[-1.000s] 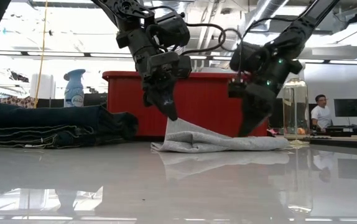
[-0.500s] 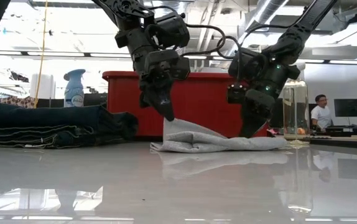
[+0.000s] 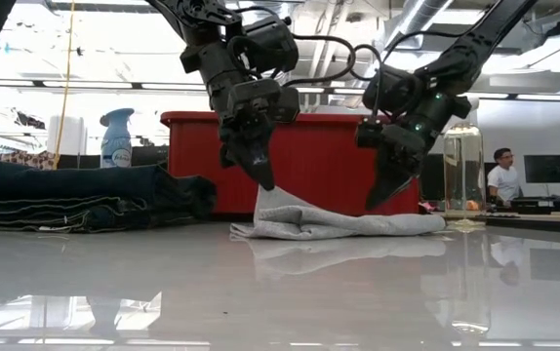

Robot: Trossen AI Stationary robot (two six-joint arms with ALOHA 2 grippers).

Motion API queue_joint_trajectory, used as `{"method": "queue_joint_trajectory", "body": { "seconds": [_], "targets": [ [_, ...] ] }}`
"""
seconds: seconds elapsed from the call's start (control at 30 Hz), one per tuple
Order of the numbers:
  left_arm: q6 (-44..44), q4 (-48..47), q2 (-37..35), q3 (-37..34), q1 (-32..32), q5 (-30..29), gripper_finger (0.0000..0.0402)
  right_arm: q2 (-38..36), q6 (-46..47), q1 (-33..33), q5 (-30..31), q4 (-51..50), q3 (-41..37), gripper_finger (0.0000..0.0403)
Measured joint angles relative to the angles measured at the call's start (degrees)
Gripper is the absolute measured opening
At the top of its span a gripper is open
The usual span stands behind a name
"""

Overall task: Fold Laundry from Bin
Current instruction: Fold the gray shorts

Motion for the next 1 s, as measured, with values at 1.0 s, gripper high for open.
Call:
{"method": "queue_joint_trajectory", "body": {
  "seconds": [1.0],
  "targets": [
    [-2.9, -0.8, 0.0, 0.3, 0.0, -1.2, 0.0, 4.3, -0.7, -1.2, 1.3, 0.9, 0.1, 0.0014]
  ]
}}
